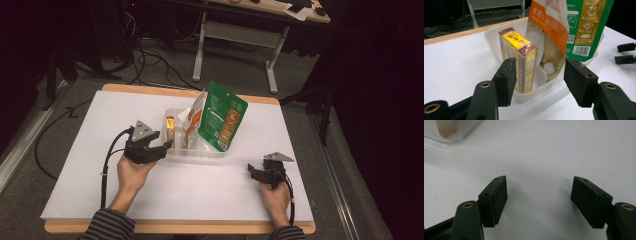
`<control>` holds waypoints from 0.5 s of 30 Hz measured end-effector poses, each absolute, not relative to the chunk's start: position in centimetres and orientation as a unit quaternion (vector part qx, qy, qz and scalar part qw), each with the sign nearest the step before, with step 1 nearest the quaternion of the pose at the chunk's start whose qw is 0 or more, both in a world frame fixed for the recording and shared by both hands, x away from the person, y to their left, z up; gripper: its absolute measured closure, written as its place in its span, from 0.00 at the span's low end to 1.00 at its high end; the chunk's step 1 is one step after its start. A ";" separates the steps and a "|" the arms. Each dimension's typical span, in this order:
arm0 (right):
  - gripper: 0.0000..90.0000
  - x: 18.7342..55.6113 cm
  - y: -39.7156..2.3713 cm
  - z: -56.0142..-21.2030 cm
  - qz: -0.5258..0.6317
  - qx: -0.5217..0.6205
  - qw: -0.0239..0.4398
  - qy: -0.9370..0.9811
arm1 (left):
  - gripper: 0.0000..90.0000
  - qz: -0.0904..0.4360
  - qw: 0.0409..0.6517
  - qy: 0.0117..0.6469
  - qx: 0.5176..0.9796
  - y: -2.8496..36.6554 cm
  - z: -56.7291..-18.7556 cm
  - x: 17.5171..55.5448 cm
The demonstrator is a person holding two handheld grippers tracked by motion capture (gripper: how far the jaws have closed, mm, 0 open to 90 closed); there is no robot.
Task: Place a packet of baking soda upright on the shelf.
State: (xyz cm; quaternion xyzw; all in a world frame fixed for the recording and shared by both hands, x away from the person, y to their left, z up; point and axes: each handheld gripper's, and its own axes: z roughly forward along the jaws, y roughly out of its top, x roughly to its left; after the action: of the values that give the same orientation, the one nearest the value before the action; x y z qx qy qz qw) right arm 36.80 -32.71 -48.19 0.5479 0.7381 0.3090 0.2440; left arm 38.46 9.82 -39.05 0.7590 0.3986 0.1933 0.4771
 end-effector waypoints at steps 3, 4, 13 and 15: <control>0.33 36.8 -32.7 -48.2 0.309 0.548 0.244 0.738 | 0.48 0.190 0.478 0.402 0.758 10.3 -39.3 38.2; 0.33 36.8 -32.7 -48.2 0.309 0.548 0.244 0.738 | 0.47 0.190 0.478 0.402 0.758 10.5 -39.3 38.1; 0.33 36.8 -32.7 -48.2 0.309 0.548 0.244 0.738 | 0.46 0.188 0.470 0.407 0.760 11.4 -40.3 37.3; 0.33 36.8 -32.7 -48.2 0.309 0.548 0.244 0.738 | 0.46 0.189 0.468 0.409 0.760 11.5 -40.6 37.2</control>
State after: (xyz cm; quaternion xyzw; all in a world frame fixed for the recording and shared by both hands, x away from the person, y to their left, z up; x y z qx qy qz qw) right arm 36.80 -32.71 -48.19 0.5480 0.7380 0.3091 0.2440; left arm 37.21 11.52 -40.57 0.7603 0.4087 0.1888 0.4683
